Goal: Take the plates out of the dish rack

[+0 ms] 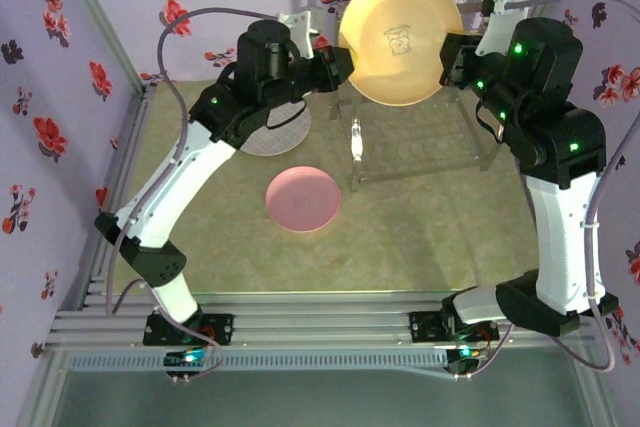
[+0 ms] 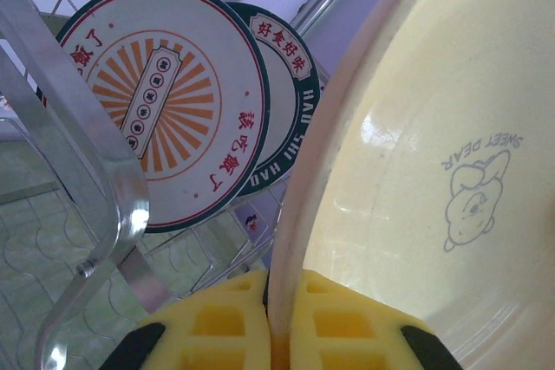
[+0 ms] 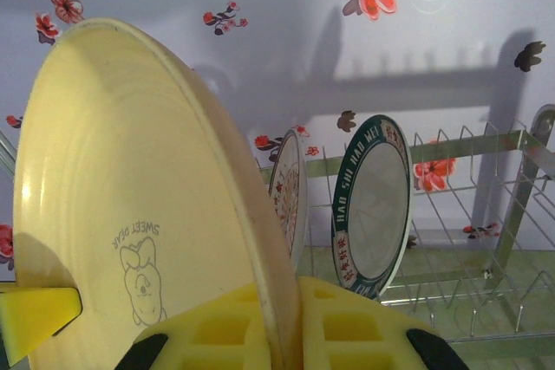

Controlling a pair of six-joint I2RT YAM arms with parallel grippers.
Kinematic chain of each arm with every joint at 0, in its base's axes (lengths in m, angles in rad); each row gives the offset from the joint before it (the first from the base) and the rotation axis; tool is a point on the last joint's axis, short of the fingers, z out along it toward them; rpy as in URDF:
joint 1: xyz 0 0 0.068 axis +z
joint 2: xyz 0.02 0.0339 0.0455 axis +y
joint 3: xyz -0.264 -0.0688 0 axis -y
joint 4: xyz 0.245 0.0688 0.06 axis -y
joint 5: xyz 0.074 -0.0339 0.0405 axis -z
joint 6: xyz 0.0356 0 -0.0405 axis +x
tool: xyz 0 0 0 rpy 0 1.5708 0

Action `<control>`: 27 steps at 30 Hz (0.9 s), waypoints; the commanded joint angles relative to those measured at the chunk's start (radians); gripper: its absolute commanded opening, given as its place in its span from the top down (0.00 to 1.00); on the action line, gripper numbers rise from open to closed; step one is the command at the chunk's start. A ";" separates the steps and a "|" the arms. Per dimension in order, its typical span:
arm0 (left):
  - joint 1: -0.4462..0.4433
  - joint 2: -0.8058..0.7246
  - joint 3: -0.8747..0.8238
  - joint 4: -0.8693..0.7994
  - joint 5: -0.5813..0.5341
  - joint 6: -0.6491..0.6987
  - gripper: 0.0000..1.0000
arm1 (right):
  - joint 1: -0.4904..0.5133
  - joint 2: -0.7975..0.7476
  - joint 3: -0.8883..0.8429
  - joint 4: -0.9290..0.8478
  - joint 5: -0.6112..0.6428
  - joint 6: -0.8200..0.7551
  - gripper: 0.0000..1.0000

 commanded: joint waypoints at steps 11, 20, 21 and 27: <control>0.067 -0.125 -0.109 0.035 0.060 -0.060 1.00 | 0.006 0.011 0.019 0.006 -0.123 0.011 0.43; 0.136 -0.275 -0.257 -0.069 0.063 -0.067 1.00 | 0.006 0.006 0.014 0.021 -0.113 -0.064 0.27; 0.148 -0.299 -0.288 -0.087 0.063 -0.068 1.00 | 0.006 0.003 0.009 0.026 -0.121 -0.079 0.27; 0.238 -0.449 -0.533 -0.119 0.089 -0.106 1.00 | 0.008 -0.023 -0.060 0.057 -0.218 -0.125 0.24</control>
